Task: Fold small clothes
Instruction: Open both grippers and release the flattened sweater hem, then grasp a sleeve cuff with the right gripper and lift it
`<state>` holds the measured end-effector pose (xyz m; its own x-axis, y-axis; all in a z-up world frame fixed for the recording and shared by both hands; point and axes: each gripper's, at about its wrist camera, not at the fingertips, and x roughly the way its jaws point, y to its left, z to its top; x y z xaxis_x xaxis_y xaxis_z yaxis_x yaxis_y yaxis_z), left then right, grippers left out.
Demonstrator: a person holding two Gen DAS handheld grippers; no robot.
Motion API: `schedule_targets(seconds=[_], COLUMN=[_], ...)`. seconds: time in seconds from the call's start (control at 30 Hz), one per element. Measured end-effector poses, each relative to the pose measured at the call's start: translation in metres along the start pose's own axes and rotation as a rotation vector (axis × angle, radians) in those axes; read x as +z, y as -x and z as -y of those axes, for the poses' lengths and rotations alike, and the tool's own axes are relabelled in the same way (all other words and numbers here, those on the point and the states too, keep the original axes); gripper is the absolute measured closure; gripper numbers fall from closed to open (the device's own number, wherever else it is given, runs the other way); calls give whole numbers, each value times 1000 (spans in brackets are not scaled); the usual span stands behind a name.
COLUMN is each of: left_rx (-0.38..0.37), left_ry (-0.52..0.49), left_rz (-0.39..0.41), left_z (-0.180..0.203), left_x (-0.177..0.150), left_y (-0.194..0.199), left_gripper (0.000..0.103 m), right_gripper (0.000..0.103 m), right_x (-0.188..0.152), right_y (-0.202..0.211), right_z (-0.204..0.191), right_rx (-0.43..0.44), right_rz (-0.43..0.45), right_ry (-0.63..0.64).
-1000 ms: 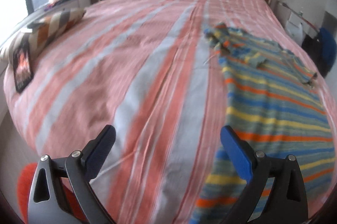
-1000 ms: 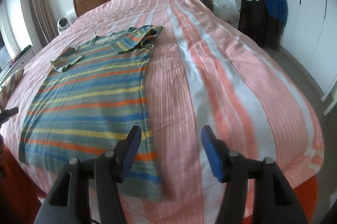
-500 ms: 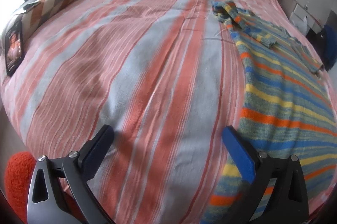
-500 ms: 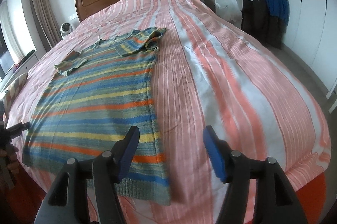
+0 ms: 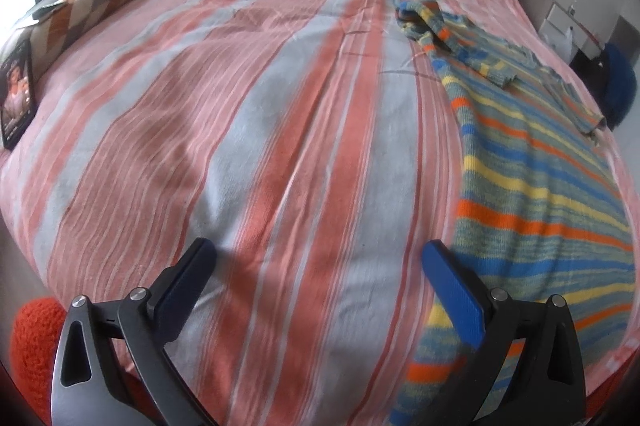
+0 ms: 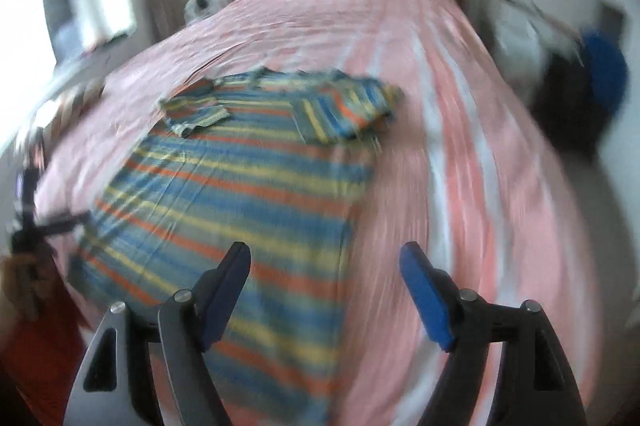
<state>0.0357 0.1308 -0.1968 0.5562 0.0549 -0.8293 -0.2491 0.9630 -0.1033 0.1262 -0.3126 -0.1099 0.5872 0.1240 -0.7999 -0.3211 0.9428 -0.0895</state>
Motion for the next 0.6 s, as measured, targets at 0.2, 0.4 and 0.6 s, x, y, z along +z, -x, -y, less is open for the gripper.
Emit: schedule_targets(seconds=[0.2,0.4,0.6], left_rx=[16,23,22], left_ry=[-4,-15,-16], left_rz=[16,22,21], left_z=[0,1,1], left_x=[-2,-2,-2], left_y=[0,0,0], left_gripper=[0,0,0], right_gripper=[29,47,97], right_x=[75,99,101], right_y=[-109,-207,-176], right_z=[-13,-8,76], right_rx=[62,27,-39], right_rz=[-132,-191,-91], right_ry=[194,163,-85])
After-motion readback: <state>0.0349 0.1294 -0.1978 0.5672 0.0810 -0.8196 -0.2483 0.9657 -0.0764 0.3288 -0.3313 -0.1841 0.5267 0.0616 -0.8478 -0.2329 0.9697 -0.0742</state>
